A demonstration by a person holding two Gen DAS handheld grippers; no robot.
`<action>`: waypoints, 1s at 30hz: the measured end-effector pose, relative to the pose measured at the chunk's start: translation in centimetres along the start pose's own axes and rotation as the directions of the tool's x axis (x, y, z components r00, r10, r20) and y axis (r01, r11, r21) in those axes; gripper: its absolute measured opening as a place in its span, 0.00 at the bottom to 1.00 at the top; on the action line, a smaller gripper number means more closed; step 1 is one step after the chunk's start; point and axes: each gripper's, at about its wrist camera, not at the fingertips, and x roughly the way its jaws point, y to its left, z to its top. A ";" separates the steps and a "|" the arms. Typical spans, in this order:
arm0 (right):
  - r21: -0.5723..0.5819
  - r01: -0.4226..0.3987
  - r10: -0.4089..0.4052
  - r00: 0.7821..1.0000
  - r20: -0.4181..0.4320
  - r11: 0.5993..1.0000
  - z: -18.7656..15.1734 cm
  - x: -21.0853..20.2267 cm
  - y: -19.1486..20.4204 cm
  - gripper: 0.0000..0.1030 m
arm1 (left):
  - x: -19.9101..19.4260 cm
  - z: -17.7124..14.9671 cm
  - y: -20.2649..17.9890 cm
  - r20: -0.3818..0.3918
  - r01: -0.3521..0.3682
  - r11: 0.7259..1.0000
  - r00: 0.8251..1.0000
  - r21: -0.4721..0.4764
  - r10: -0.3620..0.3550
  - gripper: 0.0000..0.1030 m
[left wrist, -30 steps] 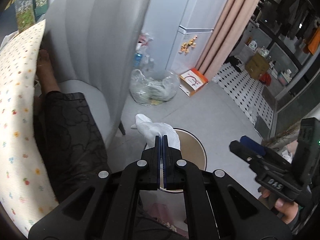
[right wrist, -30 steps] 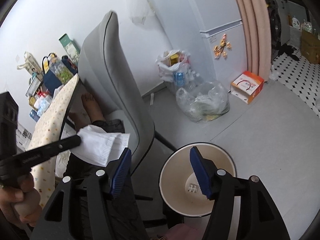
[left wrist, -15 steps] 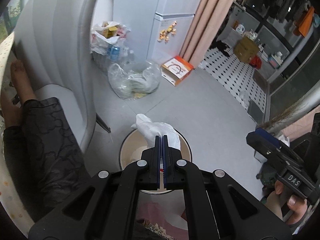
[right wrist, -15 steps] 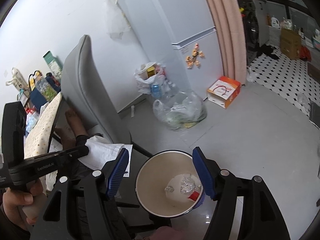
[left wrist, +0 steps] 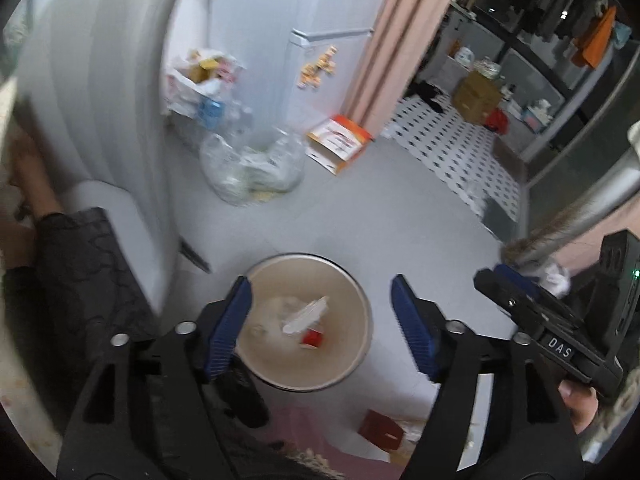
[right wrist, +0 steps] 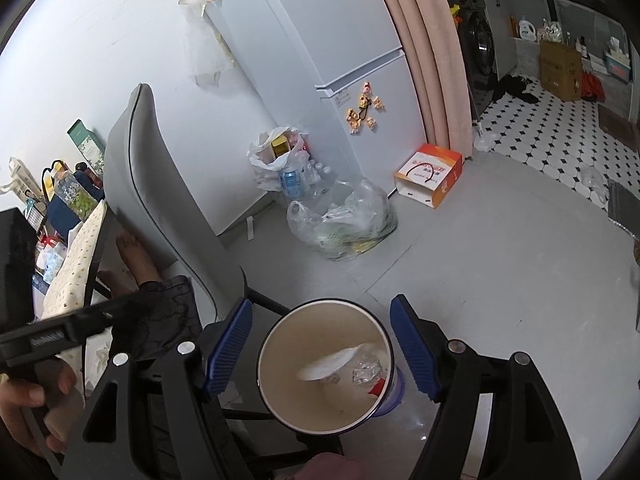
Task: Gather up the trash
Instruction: 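Swing both open tools back toward the table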
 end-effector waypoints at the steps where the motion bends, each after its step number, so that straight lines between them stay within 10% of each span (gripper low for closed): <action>1: -0.002 -0.005 0.005 1.000 -0.003 1.000 -0.1 0.0 0.2 0.71 | -0.7 0.0 0.2 0.013 -0.010 1.000 1.000 -0.007 0.010 0.77; 6: -0.032 0.030 -0.028 0.999 0.040 0.999 0.0 -0.7 1.8 0.93 | -4.7 -0.2 1.6 0.090 -0.046 0.998 0.995 -0.036 0.049 0.90; 30: -0.348 -0.130 0.145 0.989 0.018 0.929 -2.6 -4.0 21.7 0.93 | -22.8 -10.1 14.5 0.406 -0.093 0.947 0.887 -0.306 0.219 0.94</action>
